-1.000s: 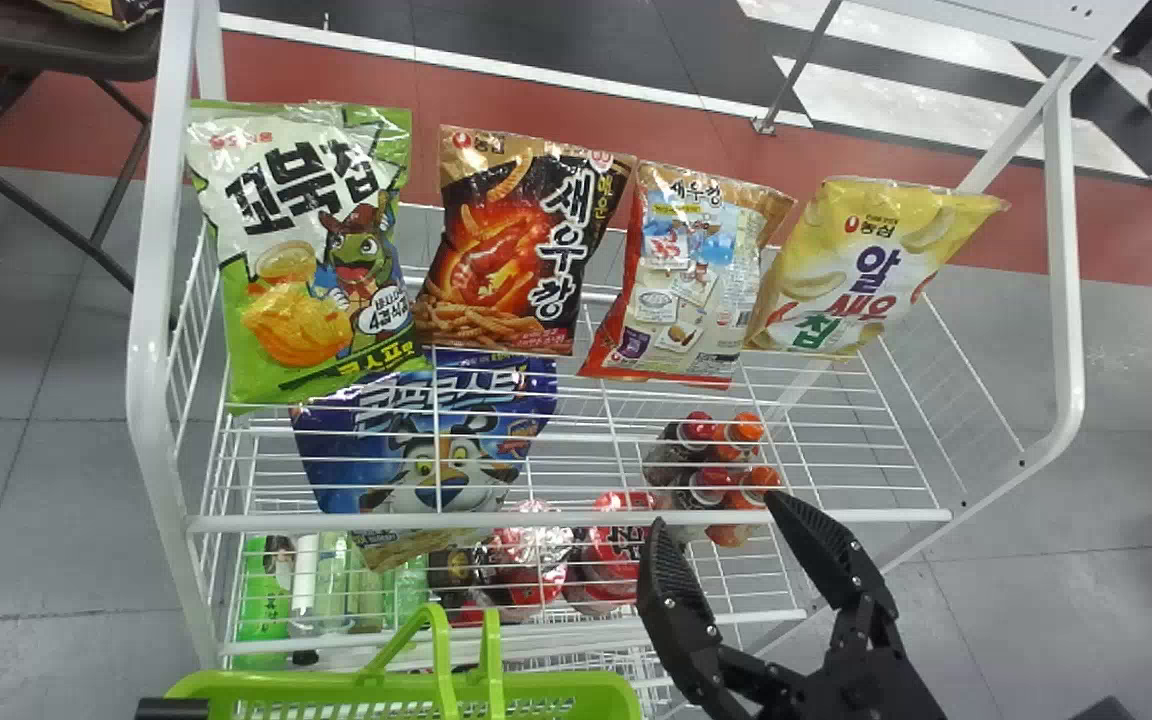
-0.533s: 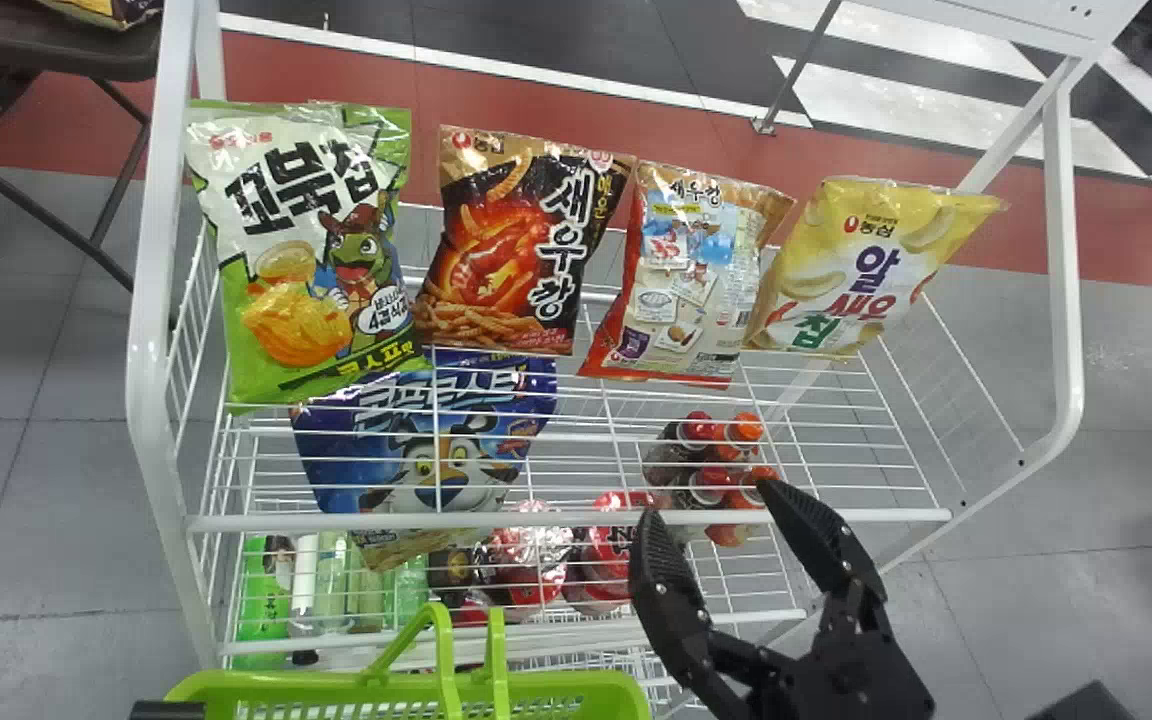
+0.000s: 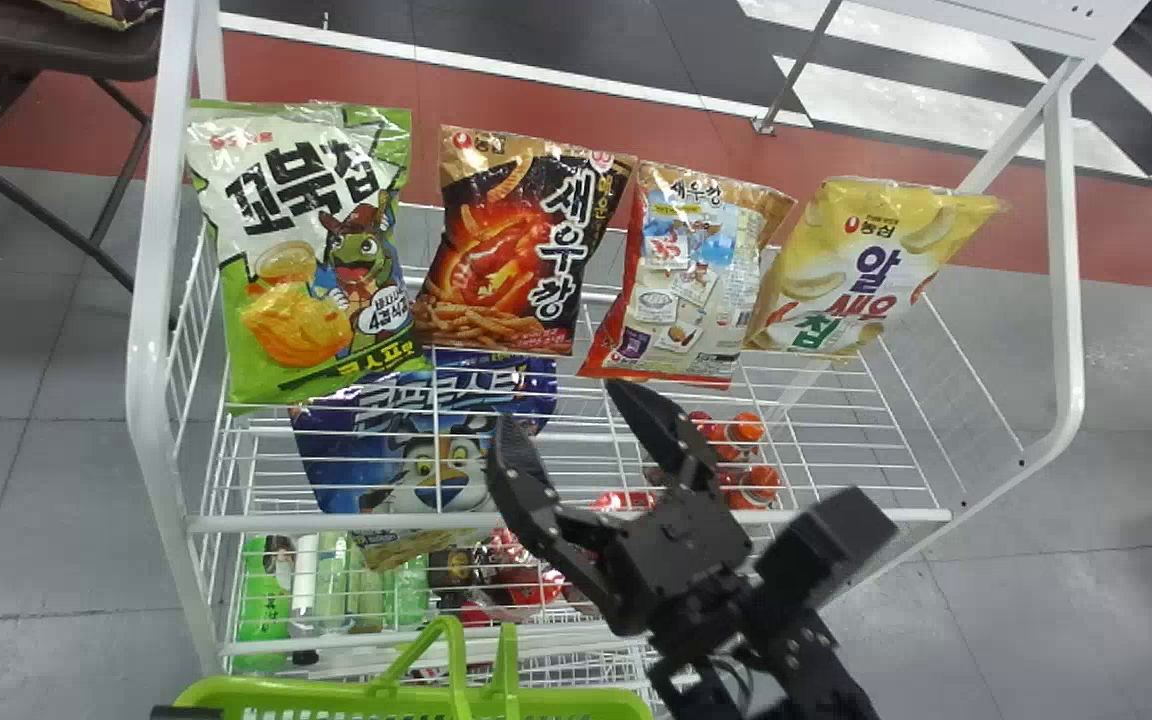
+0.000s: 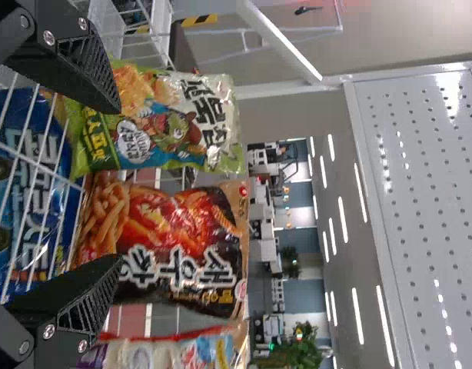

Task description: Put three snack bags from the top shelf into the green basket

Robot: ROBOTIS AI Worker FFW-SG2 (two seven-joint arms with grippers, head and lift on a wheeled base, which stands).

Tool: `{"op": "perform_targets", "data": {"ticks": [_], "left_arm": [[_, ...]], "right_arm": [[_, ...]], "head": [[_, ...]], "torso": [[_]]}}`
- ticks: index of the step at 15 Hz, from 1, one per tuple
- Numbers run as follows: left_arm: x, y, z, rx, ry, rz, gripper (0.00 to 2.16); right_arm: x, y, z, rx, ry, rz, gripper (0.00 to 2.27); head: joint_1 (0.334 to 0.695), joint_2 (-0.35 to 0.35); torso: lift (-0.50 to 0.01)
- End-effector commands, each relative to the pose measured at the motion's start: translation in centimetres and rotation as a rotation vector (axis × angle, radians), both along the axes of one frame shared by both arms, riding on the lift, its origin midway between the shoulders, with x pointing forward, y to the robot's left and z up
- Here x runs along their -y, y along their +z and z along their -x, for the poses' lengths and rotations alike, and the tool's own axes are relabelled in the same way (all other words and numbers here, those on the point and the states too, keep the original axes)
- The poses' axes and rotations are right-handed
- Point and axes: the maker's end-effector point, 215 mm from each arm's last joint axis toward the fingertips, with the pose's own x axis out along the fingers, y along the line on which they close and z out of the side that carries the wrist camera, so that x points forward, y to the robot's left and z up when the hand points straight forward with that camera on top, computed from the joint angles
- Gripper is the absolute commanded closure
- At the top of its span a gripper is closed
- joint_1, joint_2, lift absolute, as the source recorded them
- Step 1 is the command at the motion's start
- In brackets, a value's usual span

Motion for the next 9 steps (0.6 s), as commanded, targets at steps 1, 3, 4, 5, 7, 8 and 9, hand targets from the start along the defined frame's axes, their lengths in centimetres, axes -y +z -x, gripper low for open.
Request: {"op": "perform_targets", "data": {"ticks": [1,3,4,5,7,8,9], "left_arm": [[0.0,-0.1,0.1,-0.002,-0.009,-0.006,2.15],[-0.1,-0.2,0.3,-0.012,-0.014,-0.010,2.14],[-0.2,-0.2,0.3,-0.013,-0.013,-0.010,2.14],[-0.1,-0.2,0.3,-0.013,-0.012,-0.009,2.14],[-0.1,-0.2,0.2,-0.013,-0.011,-0.010,2.14],[-0.2,-0.3,0.1,-0.011,-0.008,-0.014,2.14],[-0.4,-0.4,0.0,-0.011,-0.005,-0.017,2.14]], "right_arm": [[-2.9,-0.5,-2.3,0.000,0.048,0.024,0.15],[-4.9,-1.5,-4.2,-0.006,0.091,0.020,0.15],[-5.7,-1.7,-5.1,-0.006,0.104,0.022,0.15],[-6.4,-2.2,-6.1,-0.009,0.117,0.024,0.15],[-7.6,-2.9,-8.1,-0.009,0.136,0.029,0.15],[-8.6,-3.2,-9.1,-0.017,0.151,0.022,0.15],[-9.4,-3.5,-10.0,-0.032,0.166,0.018,0.15]], "head": [[0.695,-0.350],[0.695,-0.350],[0.695,-0.350],[0.695,-0.350],[0.695,-0.348],[0.695,-0.329],[0.695,-0.311]], "torso": [[-0.050],[-0.050],[-0.050],[-0.050],[-0.050],[-0.050],[-0.050]]}}
